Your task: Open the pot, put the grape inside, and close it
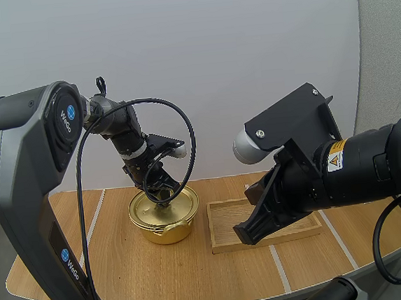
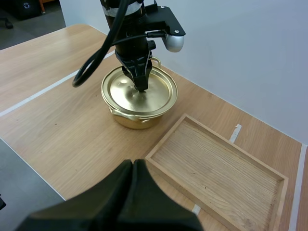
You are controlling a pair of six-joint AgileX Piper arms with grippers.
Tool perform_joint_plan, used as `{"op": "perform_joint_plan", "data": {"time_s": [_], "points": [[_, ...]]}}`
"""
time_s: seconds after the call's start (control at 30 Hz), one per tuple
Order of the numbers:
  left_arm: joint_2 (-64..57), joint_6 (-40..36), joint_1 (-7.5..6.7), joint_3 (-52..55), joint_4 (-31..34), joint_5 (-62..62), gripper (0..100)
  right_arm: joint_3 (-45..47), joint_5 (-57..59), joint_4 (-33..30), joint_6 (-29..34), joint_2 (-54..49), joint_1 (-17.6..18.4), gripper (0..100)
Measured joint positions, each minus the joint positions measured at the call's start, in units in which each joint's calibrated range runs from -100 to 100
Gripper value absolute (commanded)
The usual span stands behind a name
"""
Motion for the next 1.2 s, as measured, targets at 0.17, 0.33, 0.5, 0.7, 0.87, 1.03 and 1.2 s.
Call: {"op": "perform_joint_plan", "data": {"time_s": [0.17, 0.33, 0.5, 0.7, 0.87, 1.03, 1.2], "points": [[0.00, 0.00, 0.00, 0.00, 0.00, 0.00, 84, 0.00, 0.00, 0.00, 0.00, 0.00, 0.00, 0], [0.25, 0.09, 0.00, 0.00, 0.12, 0.59, 100, 0.00, 0.00, 0.00, 0.00, 0.00, 0.00, 0], [0.25, 0.09, 0.00, -0.82, 0.12, 1.70, 100, 0.00, 0.00, 0.00, 0.00, 0.00, 0.00, 0], [-0.30, 0.09, 0.00, -2.75, 0.12, 3.54, 100, 0.00, 0.00, 0.00, 0.00, 0.00, 0.00, 0], [-6.09, 0.09, 0.00, -8.99, 0.12, 12.16, 100, 0.00, 0.00, 0.11, 0.00, 0.00, 0.00, 0], [-13.50, 0.09, 0.00, -13.24, 0.12, 16.46, 100, 0.00, 0.00, 0.11, 0.00, 0.00, 0.00, 0], [-19.66, 0.09, 0.00, -15.91, 0.12, 16.81, 100, 0.00, 0.00, 0.11, 0.00, 0.00, 0.00, 0]]}}
